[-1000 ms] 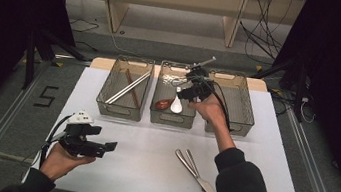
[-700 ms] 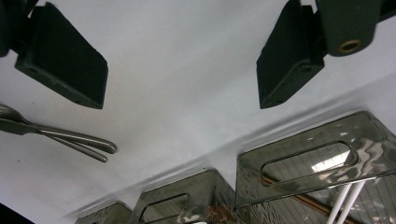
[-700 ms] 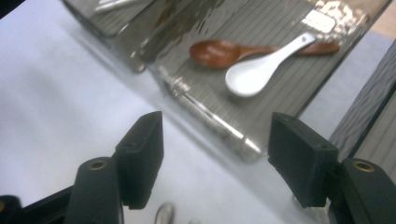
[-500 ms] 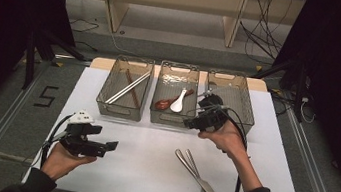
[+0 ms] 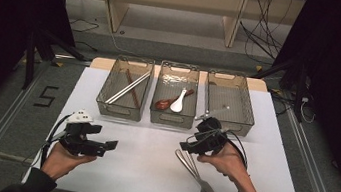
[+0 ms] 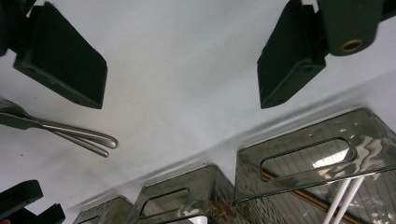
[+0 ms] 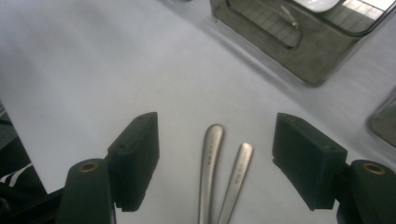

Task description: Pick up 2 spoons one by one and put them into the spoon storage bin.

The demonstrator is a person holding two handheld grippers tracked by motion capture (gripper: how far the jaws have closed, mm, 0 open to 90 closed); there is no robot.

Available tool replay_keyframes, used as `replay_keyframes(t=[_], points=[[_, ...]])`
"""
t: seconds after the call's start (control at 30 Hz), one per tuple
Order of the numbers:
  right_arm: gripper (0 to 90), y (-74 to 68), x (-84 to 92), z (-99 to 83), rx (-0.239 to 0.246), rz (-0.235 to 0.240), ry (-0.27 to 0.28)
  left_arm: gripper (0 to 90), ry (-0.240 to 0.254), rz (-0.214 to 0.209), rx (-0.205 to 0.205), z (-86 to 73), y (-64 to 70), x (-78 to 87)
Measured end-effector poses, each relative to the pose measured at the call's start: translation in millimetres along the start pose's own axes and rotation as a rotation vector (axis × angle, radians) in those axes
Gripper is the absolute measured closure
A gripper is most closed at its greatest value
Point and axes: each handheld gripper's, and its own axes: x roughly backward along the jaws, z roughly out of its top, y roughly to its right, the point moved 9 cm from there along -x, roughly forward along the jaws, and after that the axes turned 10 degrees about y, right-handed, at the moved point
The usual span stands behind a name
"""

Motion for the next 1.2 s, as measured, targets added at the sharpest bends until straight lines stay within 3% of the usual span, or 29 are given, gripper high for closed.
replay_keyframes(t=[0.6, 1.2], points=[[31.4, -10.8, -2.5, -19.6, 0.014, 0.012, -0.057, 15.3, 0.003, 0.001, -0.005, -0.4, -0.1, 1.7], [31.1, -17.1, -13.1, -47.1, 0.04, 0.032, -0.162, 15.3, 0.003, 0.006, -0.008, -0.9, -0.4, 2.4]])
